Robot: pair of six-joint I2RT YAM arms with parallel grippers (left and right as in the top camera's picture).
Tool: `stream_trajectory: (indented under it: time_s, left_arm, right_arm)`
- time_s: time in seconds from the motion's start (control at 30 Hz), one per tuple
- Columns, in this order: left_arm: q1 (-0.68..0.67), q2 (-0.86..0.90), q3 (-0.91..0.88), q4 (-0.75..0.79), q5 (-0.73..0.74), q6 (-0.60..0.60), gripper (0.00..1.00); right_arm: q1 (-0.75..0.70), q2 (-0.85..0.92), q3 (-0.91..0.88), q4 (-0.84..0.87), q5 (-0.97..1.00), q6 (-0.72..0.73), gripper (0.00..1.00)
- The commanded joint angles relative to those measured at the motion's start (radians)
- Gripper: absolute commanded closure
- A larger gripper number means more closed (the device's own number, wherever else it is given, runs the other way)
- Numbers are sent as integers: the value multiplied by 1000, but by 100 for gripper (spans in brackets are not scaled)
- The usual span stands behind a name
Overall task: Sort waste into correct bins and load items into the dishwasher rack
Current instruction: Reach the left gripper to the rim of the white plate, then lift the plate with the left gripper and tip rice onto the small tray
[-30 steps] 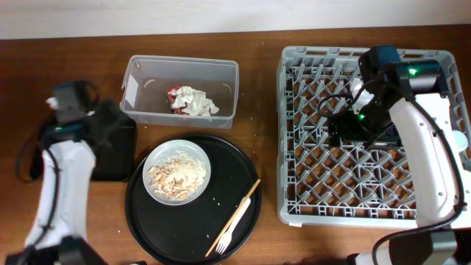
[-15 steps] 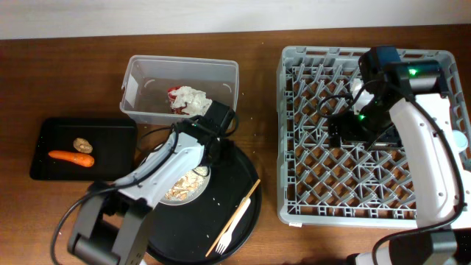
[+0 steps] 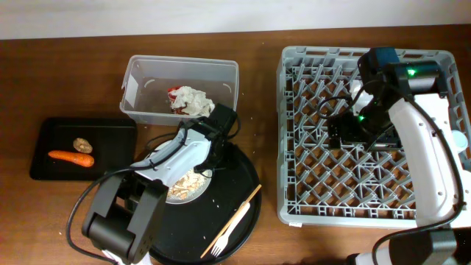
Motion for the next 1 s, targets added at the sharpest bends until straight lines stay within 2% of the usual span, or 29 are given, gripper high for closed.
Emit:
stream_trajectory:
  time_s: [0.0,0.03,0.13,0.33,0.4,0.57,0.67,0.77,0.97]
  left_arm:
    - [-3,42,-4,-53,24,-10,37]
    - [-3,42,-4,-71,21,-10,44]
    - [-3,42,-4,-107,-6,-10,49]
    - [-3,42,-4,-130,-63,-10,51]
    - [-3,42,-4,-129,-64,-10,59]
    - [-3,42,-5,-131,-64,-10,71]
    - [-3,46,-9,-133,-64,-10,87]
    - [-3,46,-18,-135,-64,-10,98]
    - [-2,46,-8,-180,-138,-8,99]
  right_arm:
    - [-5,-21,-6,0,9,0,6]
    - [-5,-21,-6,0,9,0,6]
    - [-5,-21,-6,-1,9,0,6]
    - [-5,-21,-6,-1,9,0,6]
    - [-5,-21,-6,-1,8,0,6]
    - [-5,-21,-6,-4,8,0,6]
    - [-5,-21,-6,-4,8,0,6]
    - [-5,-21,-6,-5,9,0,6]
    - [-5,-21,-6,-5,9,0,6]
